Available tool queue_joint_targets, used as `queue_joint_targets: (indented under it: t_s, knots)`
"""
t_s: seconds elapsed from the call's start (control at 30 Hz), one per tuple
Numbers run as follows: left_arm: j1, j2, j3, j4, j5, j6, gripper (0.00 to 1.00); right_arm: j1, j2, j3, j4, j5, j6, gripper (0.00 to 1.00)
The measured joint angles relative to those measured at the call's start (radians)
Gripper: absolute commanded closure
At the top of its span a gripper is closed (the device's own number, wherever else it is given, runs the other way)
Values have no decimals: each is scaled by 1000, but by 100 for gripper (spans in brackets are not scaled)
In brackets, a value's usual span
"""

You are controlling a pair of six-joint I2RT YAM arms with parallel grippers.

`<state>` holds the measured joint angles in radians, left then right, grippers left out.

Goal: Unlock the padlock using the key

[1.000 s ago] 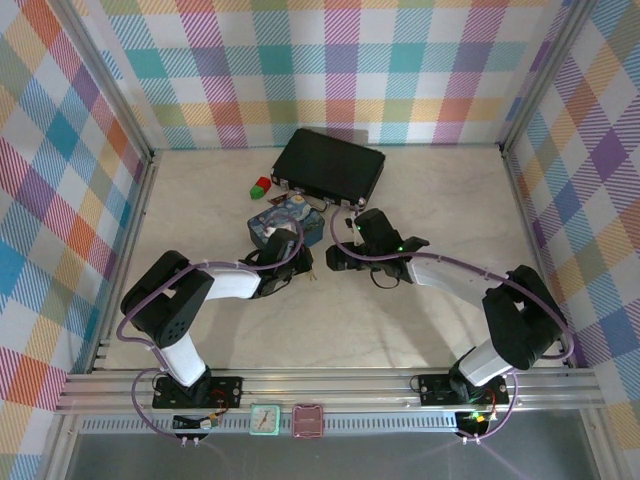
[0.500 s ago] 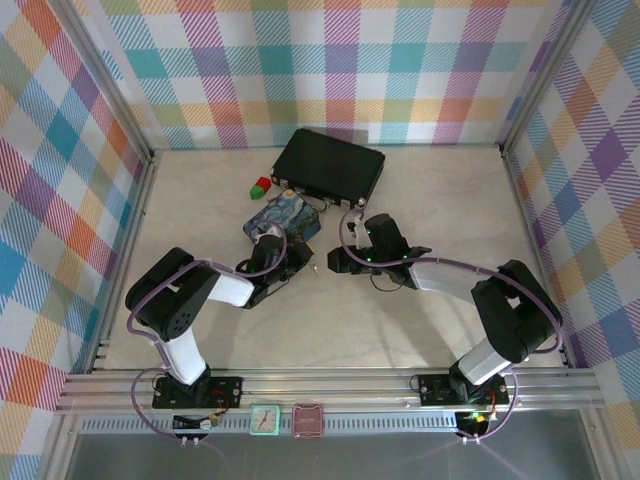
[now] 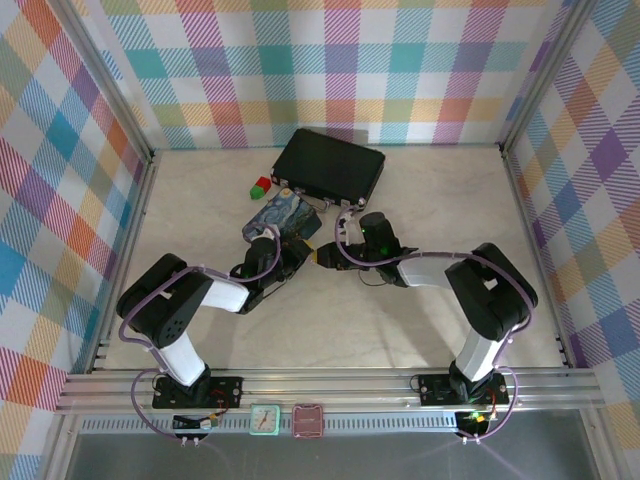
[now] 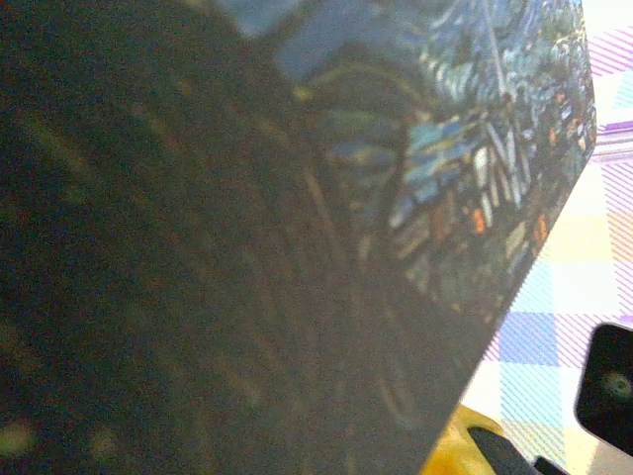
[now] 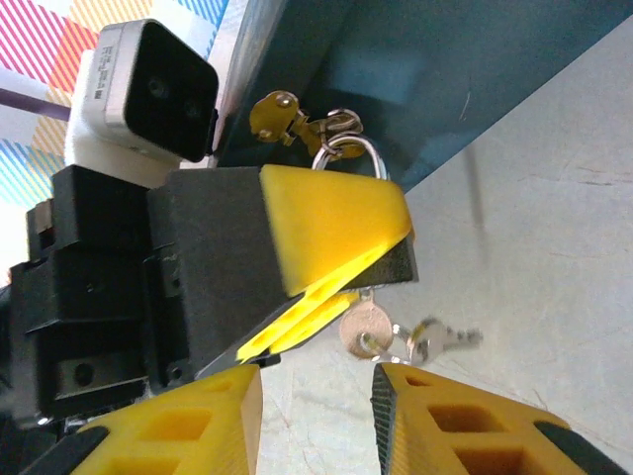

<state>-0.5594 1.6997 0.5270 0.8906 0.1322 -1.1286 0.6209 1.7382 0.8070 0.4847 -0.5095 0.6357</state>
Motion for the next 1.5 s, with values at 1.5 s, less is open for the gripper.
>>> queue_joint_targets:
  t_s: [1.5]
  knots:
    - [0, 8, -60, 209, 39, -80, 100, -10, 119, -61, 367, -97, 306, 85]
